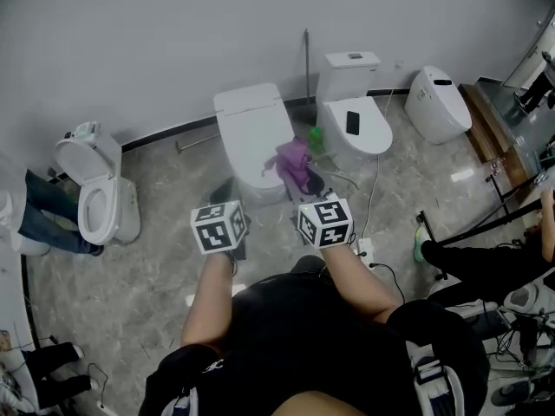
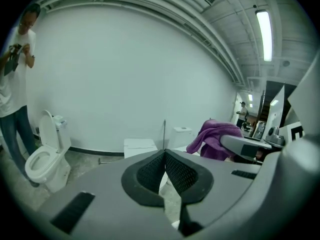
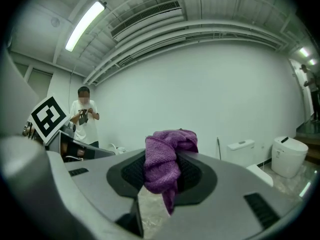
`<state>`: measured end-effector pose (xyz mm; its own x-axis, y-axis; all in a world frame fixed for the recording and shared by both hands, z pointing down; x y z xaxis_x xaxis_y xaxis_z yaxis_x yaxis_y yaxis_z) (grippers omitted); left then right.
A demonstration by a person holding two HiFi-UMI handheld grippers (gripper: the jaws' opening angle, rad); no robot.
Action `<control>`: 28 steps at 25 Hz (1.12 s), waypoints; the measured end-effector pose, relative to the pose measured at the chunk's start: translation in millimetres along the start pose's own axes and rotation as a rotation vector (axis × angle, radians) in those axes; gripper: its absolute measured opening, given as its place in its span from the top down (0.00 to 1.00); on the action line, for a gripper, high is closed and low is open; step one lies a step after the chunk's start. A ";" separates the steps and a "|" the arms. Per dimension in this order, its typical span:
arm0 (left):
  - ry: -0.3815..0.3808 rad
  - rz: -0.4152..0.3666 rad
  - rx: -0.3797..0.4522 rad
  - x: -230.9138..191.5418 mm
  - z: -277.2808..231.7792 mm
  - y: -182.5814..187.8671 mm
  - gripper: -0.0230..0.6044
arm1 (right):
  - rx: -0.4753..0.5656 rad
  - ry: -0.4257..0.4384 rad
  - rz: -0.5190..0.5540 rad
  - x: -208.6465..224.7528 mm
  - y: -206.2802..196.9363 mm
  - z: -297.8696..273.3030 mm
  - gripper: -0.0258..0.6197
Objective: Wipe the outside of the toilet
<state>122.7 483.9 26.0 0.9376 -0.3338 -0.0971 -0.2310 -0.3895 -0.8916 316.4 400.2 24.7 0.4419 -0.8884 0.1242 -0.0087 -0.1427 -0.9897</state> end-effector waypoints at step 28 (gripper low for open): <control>0.136 0.012 -0.064 -41.8 -258.2 118.1 0.95 | -0.108 0.159 -0.033 186.7 33.4 -269.1 0.77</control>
<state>-10.9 230.2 39.0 0.8920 -0.4499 -0.0432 -0.2623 -0.4375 -0.8601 157.3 112.2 33.8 0.2964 -0.9389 0.1748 -0.0965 -0.2115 -0.9726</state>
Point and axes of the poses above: the fingertips, and each gripper's own axes: z backward along the fingers, x to its right, y out of its top, the point moved 9 cm from there along z, backward along the fingers, and after that the axes turned 14 degrees about y, right-handed, at the moved point
